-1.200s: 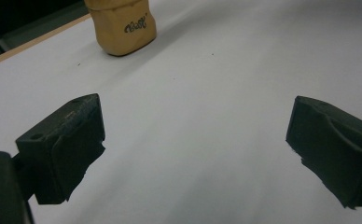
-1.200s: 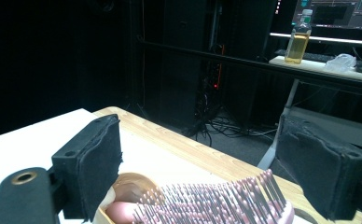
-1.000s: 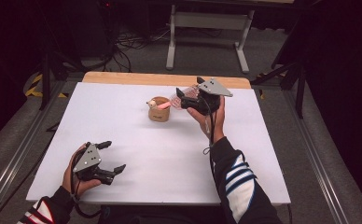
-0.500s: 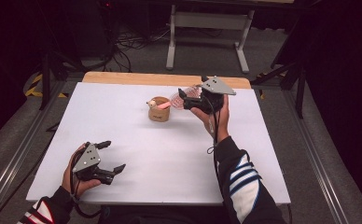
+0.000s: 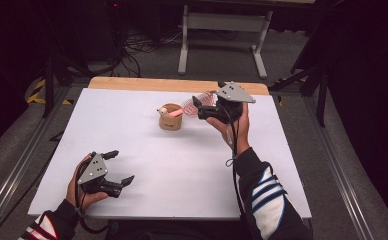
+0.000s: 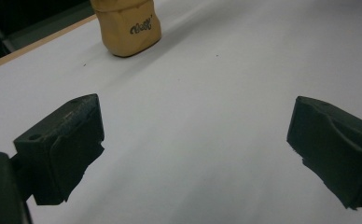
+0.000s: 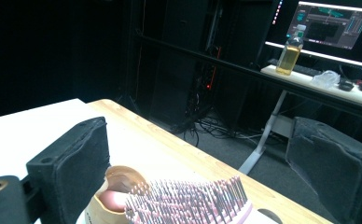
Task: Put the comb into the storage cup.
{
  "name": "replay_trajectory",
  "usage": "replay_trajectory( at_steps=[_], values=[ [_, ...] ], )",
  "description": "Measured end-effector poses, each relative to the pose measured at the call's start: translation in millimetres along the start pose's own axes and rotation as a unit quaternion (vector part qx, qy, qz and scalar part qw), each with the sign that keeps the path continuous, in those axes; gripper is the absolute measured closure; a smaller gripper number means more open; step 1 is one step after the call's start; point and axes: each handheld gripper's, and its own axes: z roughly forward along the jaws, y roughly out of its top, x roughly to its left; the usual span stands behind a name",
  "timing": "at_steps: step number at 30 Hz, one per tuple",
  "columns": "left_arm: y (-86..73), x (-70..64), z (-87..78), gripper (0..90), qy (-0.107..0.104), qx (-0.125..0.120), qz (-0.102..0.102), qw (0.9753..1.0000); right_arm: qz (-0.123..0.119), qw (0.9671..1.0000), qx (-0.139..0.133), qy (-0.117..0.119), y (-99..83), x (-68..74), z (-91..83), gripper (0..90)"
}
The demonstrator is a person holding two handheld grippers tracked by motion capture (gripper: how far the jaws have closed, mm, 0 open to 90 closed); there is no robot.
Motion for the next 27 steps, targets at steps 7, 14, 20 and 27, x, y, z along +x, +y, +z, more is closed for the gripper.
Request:
replay_trajectory(
  at_steps=[7, 14, 20, 27],
  values=[
    [0.1, 0.0, -0.4, 4.8, 0.001, 0.0, 0.0, 1.0, 0.001, 1.0, -0.002, 0.0, 2.2, -2.3, -8.1, 6.9],
    [-0.2, 0.7, -0.8, 4.7, 0.001, -0.003, -0.003, 1.0, -0.004, 1.0, -0.002, -0.002, 4.1, -3.7, -16.9, 6.9],
    [-0.1, 0.8, -1.9, 4.6, 0.003, -0.003, -0.002, 1.0, -0.012, 0.9999, -0.001, -0.002, 5.5, -2.5, -24.0, 7.0],
    [-0.2, 1.1, -2.1, 4.5, 0.003, -0.002, -0.001, 1.0, -0.022, 0.9997, 0.0, 0.002, 4.7, -0.8, -31.9, 6.9]
  ],
)
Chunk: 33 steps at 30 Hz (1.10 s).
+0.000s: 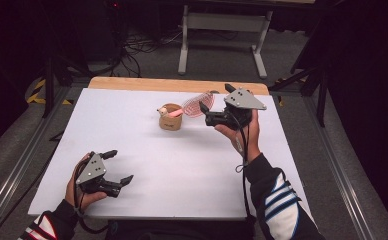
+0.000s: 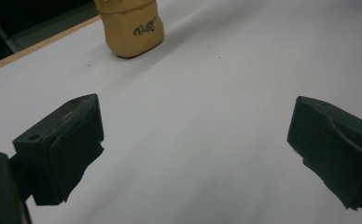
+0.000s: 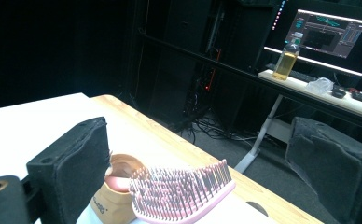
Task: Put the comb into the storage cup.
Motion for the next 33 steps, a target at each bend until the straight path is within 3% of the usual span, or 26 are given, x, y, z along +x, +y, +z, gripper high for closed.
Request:
replay_trajectory(
  at_steps=[24, 33],
  values=[
    [-0.4, -1.0, -0.3, 4.5, 0.001, 0.001, 0.0, 1.0, -0.023, 0.9997, 0.003, 0.006, -11.3, 8.3, -32.6, 5.3],
    [-0.4, -0.7, -1.7, 4.4, 0.001, -0.001, 0.0, 1.0, -0.025, 0.9994, 0.016, 0.016, -26.2, 16.6, -47.8, 5.9]
  ],
)
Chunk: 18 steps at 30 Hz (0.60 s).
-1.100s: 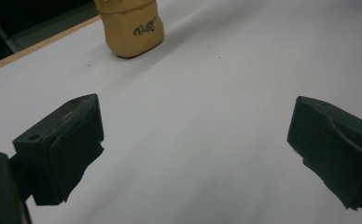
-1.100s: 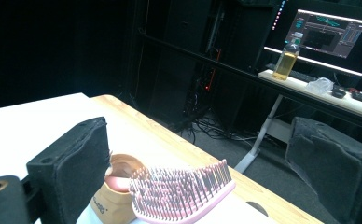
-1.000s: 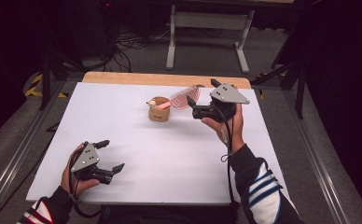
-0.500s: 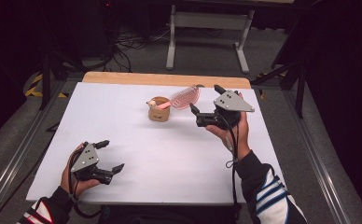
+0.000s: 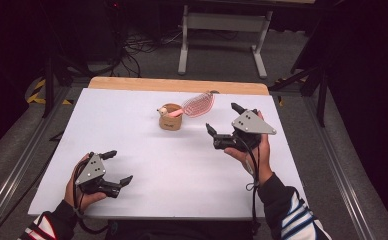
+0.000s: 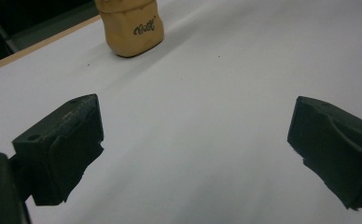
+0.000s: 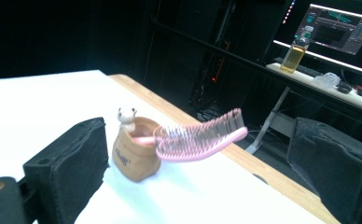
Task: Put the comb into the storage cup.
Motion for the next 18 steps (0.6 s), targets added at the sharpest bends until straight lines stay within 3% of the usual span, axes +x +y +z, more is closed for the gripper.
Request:
replay_trajectory(
  at_steps=[18],
  values=[
    [-0.1, -1.0, 0.3, 4.3, 0.0, 0.001, 0.0, 1.0, -0.009, 0.9998, 0.017, 0.004, -33.1, 12.4, -24.8, 5.8]
  ],
)
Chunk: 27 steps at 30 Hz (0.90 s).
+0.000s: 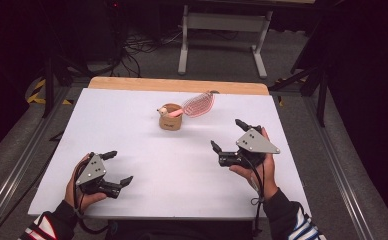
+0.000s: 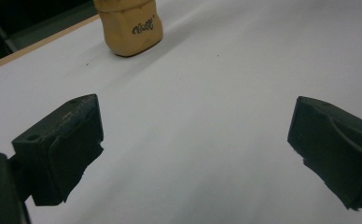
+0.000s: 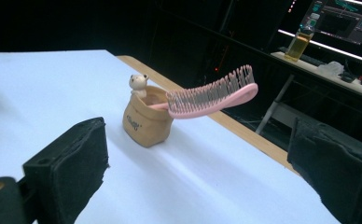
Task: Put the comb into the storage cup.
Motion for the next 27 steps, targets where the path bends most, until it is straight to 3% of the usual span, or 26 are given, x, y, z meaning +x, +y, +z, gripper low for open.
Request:
replay_trajectory(
  at_steps=[27],
  values=[
    [0.1, -0.7, 0.6, 4.2, -0.003, 0.003, 0.003, 1.0, -0.039, 0.9987, 0.031, -0.006, -55.5, 7.4, -18.0, 5.8]
  ],
)
